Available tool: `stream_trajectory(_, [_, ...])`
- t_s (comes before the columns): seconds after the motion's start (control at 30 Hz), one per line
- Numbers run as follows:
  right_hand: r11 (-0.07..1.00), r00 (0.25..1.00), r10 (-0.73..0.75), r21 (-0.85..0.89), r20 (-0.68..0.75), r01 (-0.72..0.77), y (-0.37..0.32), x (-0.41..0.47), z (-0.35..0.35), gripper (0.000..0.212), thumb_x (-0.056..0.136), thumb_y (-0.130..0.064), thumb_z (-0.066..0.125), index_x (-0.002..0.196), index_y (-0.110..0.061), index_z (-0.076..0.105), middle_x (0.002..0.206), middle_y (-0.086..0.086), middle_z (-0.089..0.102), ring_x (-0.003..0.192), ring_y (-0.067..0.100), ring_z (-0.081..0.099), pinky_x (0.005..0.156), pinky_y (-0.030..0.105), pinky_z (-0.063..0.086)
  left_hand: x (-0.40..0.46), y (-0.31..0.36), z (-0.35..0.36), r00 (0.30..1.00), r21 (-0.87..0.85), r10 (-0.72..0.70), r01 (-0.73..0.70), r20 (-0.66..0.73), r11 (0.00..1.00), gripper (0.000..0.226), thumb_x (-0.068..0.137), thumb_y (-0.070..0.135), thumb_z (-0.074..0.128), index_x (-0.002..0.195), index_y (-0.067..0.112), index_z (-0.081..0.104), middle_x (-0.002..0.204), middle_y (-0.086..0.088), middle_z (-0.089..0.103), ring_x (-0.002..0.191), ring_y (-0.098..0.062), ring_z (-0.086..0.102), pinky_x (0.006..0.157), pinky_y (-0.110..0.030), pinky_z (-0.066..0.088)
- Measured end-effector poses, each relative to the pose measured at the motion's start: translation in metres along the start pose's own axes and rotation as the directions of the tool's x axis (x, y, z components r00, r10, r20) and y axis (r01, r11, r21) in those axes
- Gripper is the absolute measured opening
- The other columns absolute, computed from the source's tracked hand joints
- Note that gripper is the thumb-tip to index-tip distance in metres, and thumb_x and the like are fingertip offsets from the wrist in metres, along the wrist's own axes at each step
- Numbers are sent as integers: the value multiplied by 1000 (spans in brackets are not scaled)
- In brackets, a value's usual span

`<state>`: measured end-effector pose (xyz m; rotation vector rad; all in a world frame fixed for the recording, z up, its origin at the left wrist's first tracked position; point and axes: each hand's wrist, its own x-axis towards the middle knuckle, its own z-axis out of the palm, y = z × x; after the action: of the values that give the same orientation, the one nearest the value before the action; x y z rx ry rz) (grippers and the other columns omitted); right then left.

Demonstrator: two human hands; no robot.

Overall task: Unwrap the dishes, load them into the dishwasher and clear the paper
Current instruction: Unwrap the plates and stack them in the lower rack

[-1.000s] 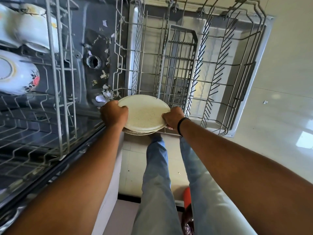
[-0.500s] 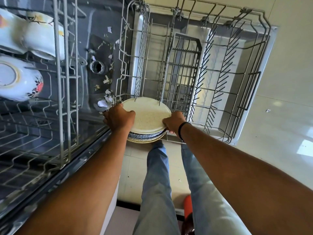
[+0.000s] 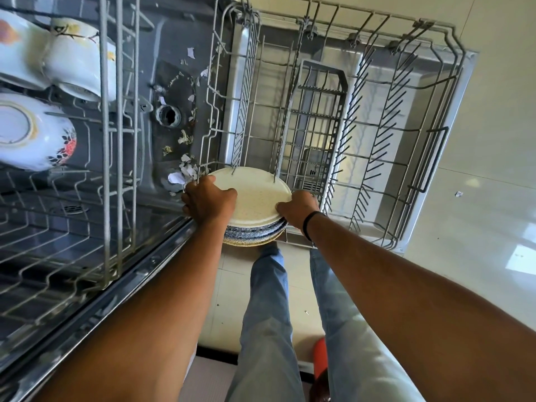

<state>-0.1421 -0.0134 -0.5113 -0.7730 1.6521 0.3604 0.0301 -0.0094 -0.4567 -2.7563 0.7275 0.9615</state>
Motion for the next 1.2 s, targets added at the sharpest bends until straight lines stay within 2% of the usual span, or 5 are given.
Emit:
stream_trajectory(0.23, [996, 992, -92, 0, -87, 92, -9, -21, -11, 38, 94, -20, 61, 131, -12, 58, 144, 16, 39, 74, 14, 49, 80, 29, 49, -3, 0, 6, 999, 4, 42, -42, -24, 999, 54, 75, 25, 71, 128, 26, 60, 145, -12, 45, 135, -37, 38, 111, -49, 29])
stream_trajectory(0.4, [996, 972, -92, -17, -215, 91, -15, -24, -13, 33, 92, -24, 60, 124, -17, 61, 129, 12, 44, 104, 28, 53, 79, 29, 39, -10, 3, 6, 991, 13, 97, -96, -91, 995, 54, 75, 24, 70, 128, 26, 61, 148, -10, 44, 141, -33, 32, 116, -48, 22])
stream_trajectory(0.8, [954, 902, -245, 80, -356, 290, -57, -80, -46, 22, 87, -27, 60, 106, -23, 71, 118, 9, 64, 107, 26, 58, 89, 32, 49, -53, 37, -39, 922, -219, 285, -344, -263, 913, 42, 73, 21, 73, 115, 23, 70, 126, -5, 63, 119, -29, 55, 102, -47, 45])
stream_trajectory(1.03, [854, 848, -295, 277, -440, 440, -110, -209, -94, 18, 89, -25, 65, 103, -16, 72, 96, 1, 74, 90, 21, 67, 81, 33, 55, -140, 66, -137, 959, -465, 246, -284, -141, 839, 43, 83, 22, 76, 125, 14, 67, 130, -9, 63, 119, -26, 58, 88, -22, 36])
stream_trajectory(1.2, [760, 812, -361, 360, -458, 541, -124, -318, -121, 9, 87, -19, 63, 91, -17, 71, 83, 2, 68, 78, 21, 60, 72, 36, 49, -206, 57, -214, 882, -501, 471, -415, -16, 759, 47, 88, 27, 76, 131, 15, 62, 136, -6, 60, 122, -23, 58, 98, -31, 48])
